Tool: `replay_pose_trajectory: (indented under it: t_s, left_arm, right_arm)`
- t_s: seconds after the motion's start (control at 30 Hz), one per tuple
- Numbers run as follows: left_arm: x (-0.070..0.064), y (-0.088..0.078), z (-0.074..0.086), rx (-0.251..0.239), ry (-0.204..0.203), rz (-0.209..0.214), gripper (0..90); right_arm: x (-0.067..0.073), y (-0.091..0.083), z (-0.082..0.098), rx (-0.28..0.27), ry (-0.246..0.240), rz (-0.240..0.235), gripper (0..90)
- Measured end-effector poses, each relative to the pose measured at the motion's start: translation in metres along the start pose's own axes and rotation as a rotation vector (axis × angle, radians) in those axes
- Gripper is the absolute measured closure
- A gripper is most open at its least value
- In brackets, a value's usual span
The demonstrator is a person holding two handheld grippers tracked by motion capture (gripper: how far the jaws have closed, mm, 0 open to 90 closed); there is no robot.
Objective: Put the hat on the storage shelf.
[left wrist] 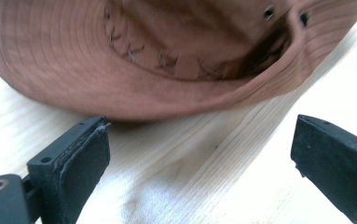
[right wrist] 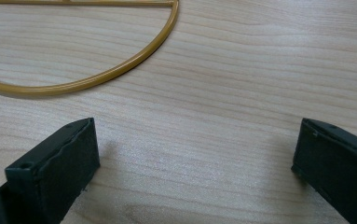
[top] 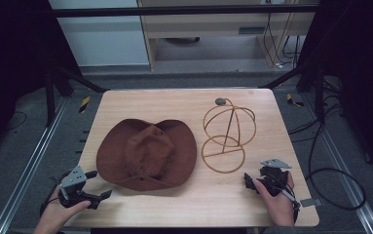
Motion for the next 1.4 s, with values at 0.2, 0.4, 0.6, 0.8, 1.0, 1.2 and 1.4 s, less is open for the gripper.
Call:
replay_pose_trajectory:
  t_s: [0.2,0.4,0.6,0.8,1.0,1.2,1.4]
  left_arm:
    - [0.0,-0.015,-0.022,-0.088,-0.006,-0.021,4.1]
    - [-0.011,-0.005,-0.058,-0.051,0.012,-0.018,5.1]
    - [-0.021,0.014,-0.088,0.028,0.056,-0.014,5.1]
    - [-0.02,0.024,-0.12,0.049,0.056,-0.058,7.9]
    - [-0.021,0.034,-0.151,0.093,0.07,-0.047,8.1]
    - [-0.025,0.051,-0.174,0.164,0.102,-0.026,8.0]
    - [-0.034,0.07,-0.18,0.211,0.142,-0.009,8.0]
  right_arm:
    - [0.0,0.0,0.0,0.0,0.0,0.0,0.4]
    - [0.0,0.0,0.0,0.0,0.0,0.0,0.4]
    - [0.0,0.0,0.0,0.001,0.0,0.0,0.4]
    - [0.0,0.0,0.0,0.001,0.0,0.0,0.4]
    - [0.0,0.0,0.0,0.0,-0.001,-0.001,0.4]
    - [0.0,0.0,0.0,0.0,-0.001,0.0,0.4]
    - [0.0,0.0,0.0,0.0,-0.001,0.0,0.4]
Point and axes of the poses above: each handheld gripper's, and its own axes: y roughly forward along the jaws, z roughly out of its underside, x roughly to its left, the point moved 2 cm from there along y, roughly forward along the jaws, and after that the axes turned 7 degrees about -y, right-handed, at the moved point
